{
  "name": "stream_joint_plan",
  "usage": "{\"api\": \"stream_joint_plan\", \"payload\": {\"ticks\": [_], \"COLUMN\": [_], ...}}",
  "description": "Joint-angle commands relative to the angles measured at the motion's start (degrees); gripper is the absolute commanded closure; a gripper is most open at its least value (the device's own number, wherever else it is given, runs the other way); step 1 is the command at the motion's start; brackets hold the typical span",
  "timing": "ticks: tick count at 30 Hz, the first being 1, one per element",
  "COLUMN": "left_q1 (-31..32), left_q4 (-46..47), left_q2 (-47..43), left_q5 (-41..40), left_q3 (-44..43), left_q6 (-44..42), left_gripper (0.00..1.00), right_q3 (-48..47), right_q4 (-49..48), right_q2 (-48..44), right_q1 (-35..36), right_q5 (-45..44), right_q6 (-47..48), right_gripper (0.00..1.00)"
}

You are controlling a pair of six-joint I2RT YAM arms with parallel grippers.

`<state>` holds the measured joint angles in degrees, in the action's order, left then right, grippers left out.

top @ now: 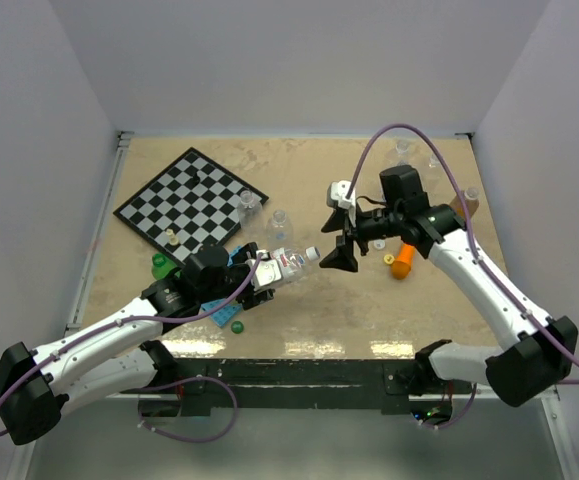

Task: Unscrew the bottle caps
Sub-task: Unscrew the bottle cap from the plastic bottle.

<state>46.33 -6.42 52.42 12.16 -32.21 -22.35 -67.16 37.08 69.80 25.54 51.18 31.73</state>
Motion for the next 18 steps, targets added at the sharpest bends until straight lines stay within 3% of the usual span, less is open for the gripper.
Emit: {"api": "stream_joint_plan", "payload": {"ticks": [1, 13, 15, 18], "left_q1": [0.3, 0.3, 0.3, 0.3], "left_q4": [3.7, 3.9, 3.9, 3.8], "left_q2": [-0.9, -0.9, -0.9, -1.0], "left_q5": [0.3, 0.6, 0.7, 0.6], "left_q3": [0.0, 0.1, 0.1, 0.0], "left_q6": [-1.2, -1.1, -1.1, -1.1], "left_gripper": [1.00, 1.00, 1.00, 1.00], "right_q3": [-2.0, -3.3, -3.9, -4.6], "right_q4": [1.1, 3.0, 3.7, 4.7], "right_q2": [3.6, 6.2, 7.1, 7.8], "right_q1": [0.1, 1.9, 2.4, 2.7], "right_q5": [2.9, 6.0, 6.4, 7.3], "right_q6": [0.0, 1.9, 2.3, 3.5], "right_gripper": [0.14, 0.29, 0.35, 0.54]}}
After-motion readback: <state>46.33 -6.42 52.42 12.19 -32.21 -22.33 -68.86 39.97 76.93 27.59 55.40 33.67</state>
